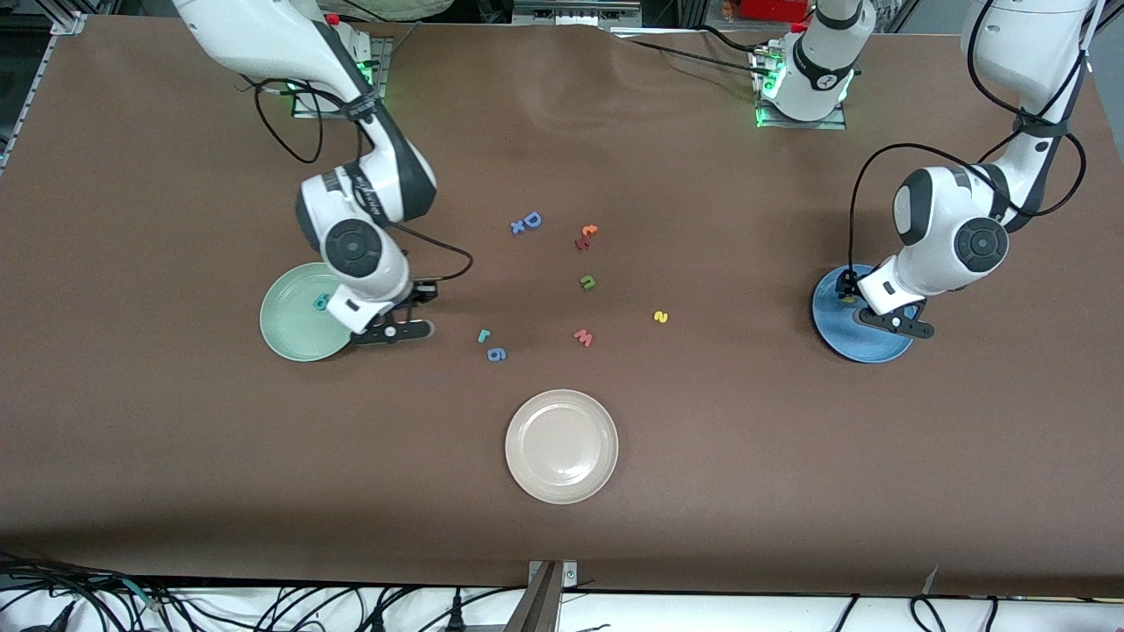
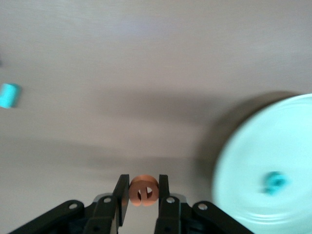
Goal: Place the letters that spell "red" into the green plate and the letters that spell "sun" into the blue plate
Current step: 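Place the e on the green plate while the left gripper reaches the yellow z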
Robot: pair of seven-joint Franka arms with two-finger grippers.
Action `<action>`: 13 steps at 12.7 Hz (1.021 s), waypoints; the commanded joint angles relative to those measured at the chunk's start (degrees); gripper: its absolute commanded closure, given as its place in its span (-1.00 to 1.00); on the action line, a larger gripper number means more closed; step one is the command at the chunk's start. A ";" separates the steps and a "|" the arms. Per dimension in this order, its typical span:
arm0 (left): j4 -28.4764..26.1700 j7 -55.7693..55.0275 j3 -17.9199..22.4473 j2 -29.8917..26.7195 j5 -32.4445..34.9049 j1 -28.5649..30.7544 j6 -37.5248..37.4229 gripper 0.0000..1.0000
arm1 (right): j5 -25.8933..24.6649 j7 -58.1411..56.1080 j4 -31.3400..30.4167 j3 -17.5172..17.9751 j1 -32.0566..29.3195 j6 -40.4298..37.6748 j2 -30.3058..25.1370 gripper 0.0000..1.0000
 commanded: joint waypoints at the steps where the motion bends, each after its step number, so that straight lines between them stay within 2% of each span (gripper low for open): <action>1: 2.77 -3.61 -2.78 -2.45 0.31 -0.18 -4.17 -0.31 | 0.67 -10.26 -1.38 -4.37 -0.23 -1.65 -1.10 0.79; 3: 3.74 -10.01 -5.50 -3.42 0.31 -1.15 -5.15 -0.37 | 0.85 -19.14 -2.87 -8.33 -0.84 0.01 -0.75 0.79; 5: 4.01 -21.06 -6.21 -3.33 0.22 -5.08 -5.06 -0.40 | 0.94 -20.32 -4.36 -8.35 -3.21 1.59 -0.31 0.79; 7: 4.09 -27.51 -6.30 -3.33 0.22 -9.83 -5.06 -0.44 | 1.11 -20.15 -6.99 -8.26 -3.40 4.40 -0.22 0.79; 8: 4.96 -29.45 -6.65 -2.98 0.22 -11.51 -5.06 -0.53 | 3.11 -20.23 -7.70 -8.26 -3.40 4.58 0.04 0.78; 10: 6.98 -33.84 -7.96 -1.23 0.22 -14.06 -5.06 -0.53 | 7.51 -20.32 -7.89 -8.00 -3.40 3.97 0.31 0.78; 11: 7.69 -35.25 -8.49 -0.26 0.22 -15.55 -5.06 -0.53 | 7.53 -20.32 -7.89 -7.82 -3.31 3.97 0.31 0.77; 12: 7.87 -36.05 -8.76 0.27 0.22 -16.79 -5.06 -0.53 | 7.53 -20.67 -7.89 -7.82 -3.40 3.97 0.48 0.70; 13: 8.05 -36.41 -8.85 0.80 0.22 -17.93 -4.97 -0.53 | 7.61 -21.20 -7.80 -7.82 -3.40 3.97 0.57 0.20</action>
